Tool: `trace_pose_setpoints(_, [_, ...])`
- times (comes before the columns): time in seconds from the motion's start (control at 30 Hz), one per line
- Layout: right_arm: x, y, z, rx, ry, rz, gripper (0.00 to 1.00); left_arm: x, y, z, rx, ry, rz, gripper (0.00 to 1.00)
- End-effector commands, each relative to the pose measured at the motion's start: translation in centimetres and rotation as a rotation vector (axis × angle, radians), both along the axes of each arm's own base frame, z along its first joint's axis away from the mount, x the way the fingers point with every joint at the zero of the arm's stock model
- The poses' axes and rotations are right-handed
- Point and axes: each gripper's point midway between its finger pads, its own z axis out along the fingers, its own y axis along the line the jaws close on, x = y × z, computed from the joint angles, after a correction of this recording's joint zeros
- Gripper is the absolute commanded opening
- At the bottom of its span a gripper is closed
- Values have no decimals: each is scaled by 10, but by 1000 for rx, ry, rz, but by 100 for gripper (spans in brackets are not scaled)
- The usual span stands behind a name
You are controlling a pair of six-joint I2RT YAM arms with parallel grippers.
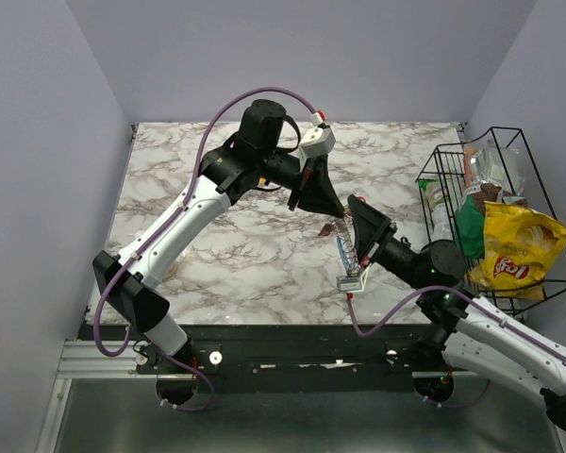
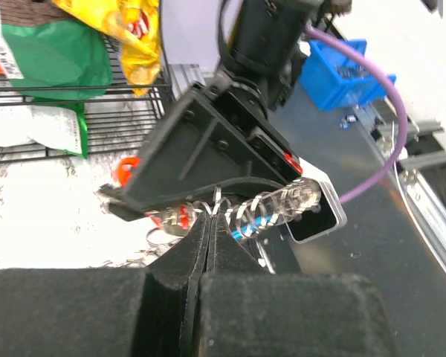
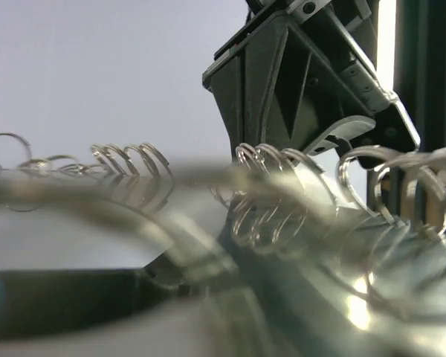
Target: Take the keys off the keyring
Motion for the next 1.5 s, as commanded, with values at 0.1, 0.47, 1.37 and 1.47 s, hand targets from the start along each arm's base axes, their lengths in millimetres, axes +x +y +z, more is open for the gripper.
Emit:
trace_pose_setpoints(0.1, [-35,22,-10,-340,-587,-63,1,23,-5,41,-110,-12,117,0])
trace_pose_setpoints(0.47, [-36,19,-19,-336,-557,-75,1,31,5,71,-210,65,133,0])
trace_pose_setpoints(1.37, [-46,-14,54,-179,-572,-166,1,38,48,27,-152,123,154,29])
trace_pose_setpoints(1.47, [-45,-14,56,-168,-566,-166,1,49,43,5,-52,-16,215,36])
